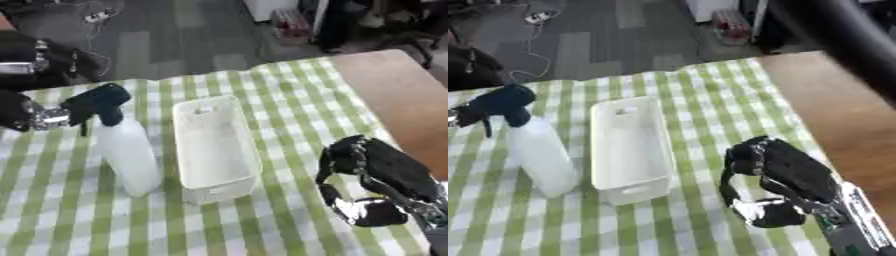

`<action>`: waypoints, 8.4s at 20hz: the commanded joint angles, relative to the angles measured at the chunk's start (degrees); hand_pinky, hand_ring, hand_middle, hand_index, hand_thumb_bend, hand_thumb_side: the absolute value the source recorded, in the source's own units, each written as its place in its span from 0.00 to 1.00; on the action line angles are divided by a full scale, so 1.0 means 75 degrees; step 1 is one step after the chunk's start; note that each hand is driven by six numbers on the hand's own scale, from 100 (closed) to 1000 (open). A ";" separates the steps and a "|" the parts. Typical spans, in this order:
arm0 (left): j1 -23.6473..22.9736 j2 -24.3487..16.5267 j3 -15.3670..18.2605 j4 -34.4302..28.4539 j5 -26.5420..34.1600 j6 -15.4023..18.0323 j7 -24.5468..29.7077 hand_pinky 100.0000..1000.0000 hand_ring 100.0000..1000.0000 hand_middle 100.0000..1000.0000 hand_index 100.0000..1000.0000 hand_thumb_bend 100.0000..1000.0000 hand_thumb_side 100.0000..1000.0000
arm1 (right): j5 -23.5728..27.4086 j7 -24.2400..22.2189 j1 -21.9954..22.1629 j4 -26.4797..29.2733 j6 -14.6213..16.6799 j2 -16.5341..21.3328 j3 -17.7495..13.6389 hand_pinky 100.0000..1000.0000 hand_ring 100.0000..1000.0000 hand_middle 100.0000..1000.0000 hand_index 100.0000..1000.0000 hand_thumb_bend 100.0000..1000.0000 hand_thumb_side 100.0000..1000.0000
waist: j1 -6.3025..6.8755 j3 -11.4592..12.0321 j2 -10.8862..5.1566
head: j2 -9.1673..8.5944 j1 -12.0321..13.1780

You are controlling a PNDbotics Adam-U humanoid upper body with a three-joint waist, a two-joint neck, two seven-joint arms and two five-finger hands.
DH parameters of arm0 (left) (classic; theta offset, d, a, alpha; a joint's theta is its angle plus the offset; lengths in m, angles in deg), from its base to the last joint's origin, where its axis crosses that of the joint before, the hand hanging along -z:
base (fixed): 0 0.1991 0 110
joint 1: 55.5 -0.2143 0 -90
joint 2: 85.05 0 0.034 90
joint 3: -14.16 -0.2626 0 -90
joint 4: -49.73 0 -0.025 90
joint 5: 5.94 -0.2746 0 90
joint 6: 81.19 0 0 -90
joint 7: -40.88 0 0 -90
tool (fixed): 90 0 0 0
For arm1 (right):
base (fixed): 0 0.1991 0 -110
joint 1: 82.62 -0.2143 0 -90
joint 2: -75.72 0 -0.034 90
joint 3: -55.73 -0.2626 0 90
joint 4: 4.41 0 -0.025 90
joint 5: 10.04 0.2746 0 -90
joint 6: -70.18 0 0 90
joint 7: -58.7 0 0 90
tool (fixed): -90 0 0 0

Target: Pick up objects on the table and place them in the box.

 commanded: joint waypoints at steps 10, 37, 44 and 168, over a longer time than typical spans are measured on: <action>0.0231 -0.0059 -0.0022 0.0196 -0.0221 0.0095 0.0244 0.84 0.81 0.92 0.89 0.17 1.00 | 0.0229 -0.0098 -0.0257 0.0104 0.0036 0.0252 -0.0101 0.32 0.38 0.41 0.50 0.00 0.86 | 0.0045 -0.0137 -0.0034 | -0.0011 0.0148; 0.0056 0.0001 -0.0195 0.0742 -0.0748 0.0477 0.0438 0.87 0.83 0.92 0.89 0.21 1.00 | 0.0750 -0.0527 -0.0667 0.0104 0.0148 0.0380 -0.0122 0.32 0.38 0.41 0.50 0.00 0.86 | 0.0129 -0.0443 0.0029 | 0.0034 0.0453; -0.0006 0.0019 -0.0211 0.0816 -0.0797 0.0519 0.0454 0.88 0.83 0.92 0.89 0.21 1.00 | 0.0868 -0.0619 -0.0761 0.0104 0.0175 0.0405 -0.0126 0.32 0.38 0.41 0.50 0.00 0.86 | 0.0141 -0.0507 0.0042 | 0.0014 0.0517; 0.0142 -0.0826 0.0662 -0.0732 0.0587 -0.0463 -0.2584 0.00 0.00 0.00 0.23 0.00 0.52 | 0.0905 -0.0698 -0.0700 0.0104 0.0254 0.0512 -0.0087 0.31 0.38 0.40 0.50 0.00 0.82 | 0.0215 -0.0374 -0.0038 | -0.0316 0.0219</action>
